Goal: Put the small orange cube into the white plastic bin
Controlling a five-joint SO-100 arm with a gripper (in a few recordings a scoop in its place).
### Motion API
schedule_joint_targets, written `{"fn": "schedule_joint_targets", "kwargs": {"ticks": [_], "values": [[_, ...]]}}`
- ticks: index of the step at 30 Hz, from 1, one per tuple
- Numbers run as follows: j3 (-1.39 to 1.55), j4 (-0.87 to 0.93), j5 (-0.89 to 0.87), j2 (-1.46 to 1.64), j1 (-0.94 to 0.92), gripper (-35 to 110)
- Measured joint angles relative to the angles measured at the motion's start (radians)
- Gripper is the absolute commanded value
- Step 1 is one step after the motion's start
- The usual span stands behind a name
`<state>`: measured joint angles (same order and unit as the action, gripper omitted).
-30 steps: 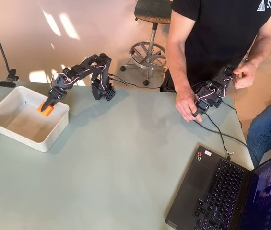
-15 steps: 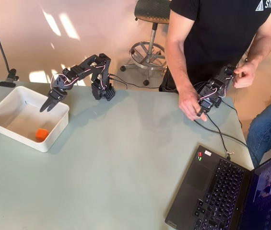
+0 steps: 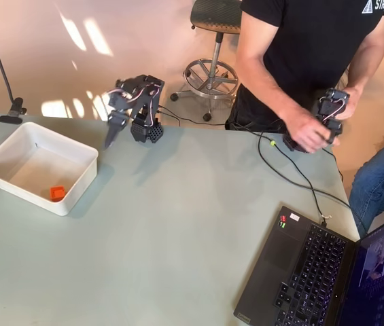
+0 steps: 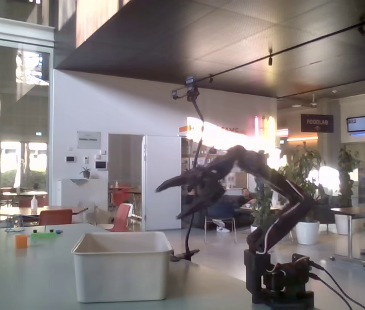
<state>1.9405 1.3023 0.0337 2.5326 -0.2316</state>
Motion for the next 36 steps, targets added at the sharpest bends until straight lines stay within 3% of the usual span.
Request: {"fn": "schedule_joint_targets", "kwargs": {"ticks": [13,17,23,31,36], "values": [[-0.002,0.301,-0.015,0.278,0.049,47],[-0.002,0.342,-0.015,0.307,0.092,39],[0.026,0.356,-0.015,0.337,0.109,25],[0.044,0.348,-0.014,0.383,0.121,24],[0.133,0.224,-0.012,0.43,0.121,24]]}}
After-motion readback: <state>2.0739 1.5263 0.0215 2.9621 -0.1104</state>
